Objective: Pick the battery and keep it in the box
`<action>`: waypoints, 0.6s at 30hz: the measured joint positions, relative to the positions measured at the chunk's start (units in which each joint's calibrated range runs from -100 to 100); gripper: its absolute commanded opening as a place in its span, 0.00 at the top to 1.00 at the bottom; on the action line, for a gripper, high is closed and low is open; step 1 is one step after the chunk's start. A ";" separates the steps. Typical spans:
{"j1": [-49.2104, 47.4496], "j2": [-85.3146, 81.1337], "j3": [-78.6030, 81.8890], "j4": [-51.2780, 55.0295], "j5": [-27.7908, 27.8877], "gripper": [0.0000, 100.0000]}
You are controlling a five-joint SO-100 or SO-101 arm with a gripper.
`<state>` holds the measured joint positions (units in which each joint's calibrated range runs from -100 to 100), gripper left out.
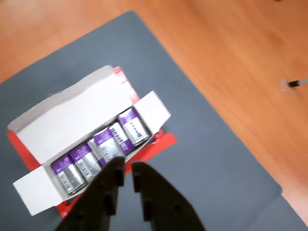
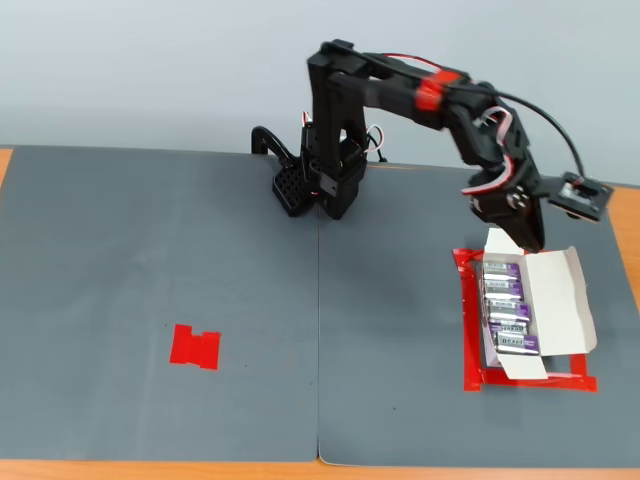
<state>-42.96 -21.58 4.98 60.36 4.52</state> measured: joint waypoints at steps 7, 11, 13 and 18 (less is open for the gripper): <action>11.86 -11.21 1.62 0.09 -0.15 0.98; 18.20 -18.78 7.54 0.09 -0.15 0.98; 21.44 -23.28 11.67 0.09 -0.15 0.98; 29.48 -34.24 22.81 0.09 -0.15 0.98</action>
<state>-13.49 -55.82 27.80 60.45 4.37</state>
